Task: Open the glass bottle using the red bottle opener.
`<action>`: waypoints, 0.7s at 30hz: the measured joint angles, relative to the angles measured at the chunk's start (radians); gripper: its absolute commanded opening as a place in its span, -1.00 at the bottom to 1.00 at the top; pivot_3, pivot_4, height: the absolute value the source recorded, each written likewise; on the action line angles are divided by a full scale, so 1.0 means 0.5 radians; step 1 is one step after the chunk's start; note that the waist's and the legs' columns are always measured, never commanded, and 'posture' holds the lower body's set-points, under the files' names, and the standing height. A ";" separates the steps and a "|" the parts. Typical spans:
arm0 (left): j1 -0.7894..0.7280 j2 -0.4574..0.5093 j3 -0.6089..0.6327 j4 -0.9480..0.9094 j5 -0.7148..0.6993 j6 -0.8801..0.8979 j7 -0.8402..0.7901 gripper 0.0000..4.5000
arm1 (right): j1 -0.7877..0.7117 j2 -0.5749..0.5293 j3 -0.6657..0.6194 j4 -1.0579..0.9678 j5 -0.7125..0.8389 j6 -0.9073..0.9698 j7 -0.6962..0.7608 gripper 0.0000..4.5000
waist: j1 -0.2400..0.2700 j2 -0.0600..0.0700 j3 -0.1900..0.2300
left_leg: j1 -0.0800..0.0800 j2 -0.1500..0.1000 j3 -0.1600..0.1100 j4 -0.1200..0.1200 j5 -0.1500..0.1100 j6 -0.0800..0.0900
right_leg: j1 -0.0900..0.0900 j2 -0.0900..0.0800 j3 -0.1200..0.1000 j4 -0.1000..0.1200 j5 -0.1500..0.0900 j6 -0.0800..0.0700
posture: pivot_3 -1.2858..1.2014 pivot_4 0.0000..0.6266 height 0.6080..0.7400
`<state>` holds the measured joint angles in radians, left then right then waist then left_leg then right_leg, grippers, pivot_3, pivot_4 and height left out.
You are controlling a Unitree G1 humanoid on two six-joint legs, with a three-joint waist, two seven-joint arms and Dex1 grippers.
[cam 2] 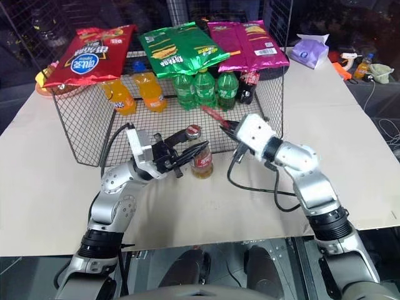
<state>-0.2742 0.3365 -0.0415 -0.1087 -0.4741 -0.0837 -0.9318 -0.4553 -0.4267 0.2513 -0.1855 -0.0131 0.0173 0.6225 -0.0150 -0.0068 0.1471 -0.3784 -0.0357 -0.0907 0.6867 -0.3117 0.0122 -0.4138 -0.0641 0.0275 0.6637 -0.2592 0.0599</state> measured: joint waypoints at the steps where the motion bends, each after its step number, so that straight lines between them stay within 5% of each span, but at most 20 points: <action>1: 0.000 0.000 0.000 0.002 0.000 -0.002 0.001 -0.28 | 0.004 -0.001 0.019 0.019 -0.060 -0.075 -0.025 -1.00 | 0.000 0.000 0.000 | 0.000 0.000 0.000 0.000 0.000 0.000 | 0.000 0.000 0.000 0.000 0.000 0.000 | 0.03 -0.52 1.00; 8: -0.002 0.000 -0.005 0.015 0.000 -0.022 0.003 -0.28 | 0.034 -0.052 0.070 0.200 -0.563 -0.690 -0.334 -1.00 | -0.002 0.000 0.000 | 0.002 0.000 0.001 0.000 0.000 0.000 | 0.001 0.001 0.001 0.001 0.000 0.000 | 0.03 -0.52 1.00; 21: -0.003 -0.008 0.010 0.040 -0.001 -0.023 0.006 -0.28 | -0.004 0.019 0.109 0.356 -0.924 -0.910 -0.604 -1.00 | -0.004 0.001 -0.002 | 0.010 0.001 0.004 0.000 0.000 0.000 | 0.008 0.003 0.004 0.001 0.000 0.000 | 0.03 -0.52 1.00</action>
<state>-0.2756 0.3326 -0.0367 -0.0887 -0.4747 -0.0954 -0.9288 -0.4573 -0.4172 0.3058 -0.0075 -0.4753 -0.4379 0.3205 -0.0168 -0.0062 0.1461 -0.3735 -0.0353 -0.0889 0.6866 -0.3116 0.0121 -0.4096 -0.0627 0.0294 0.6645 -0.2592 0.0599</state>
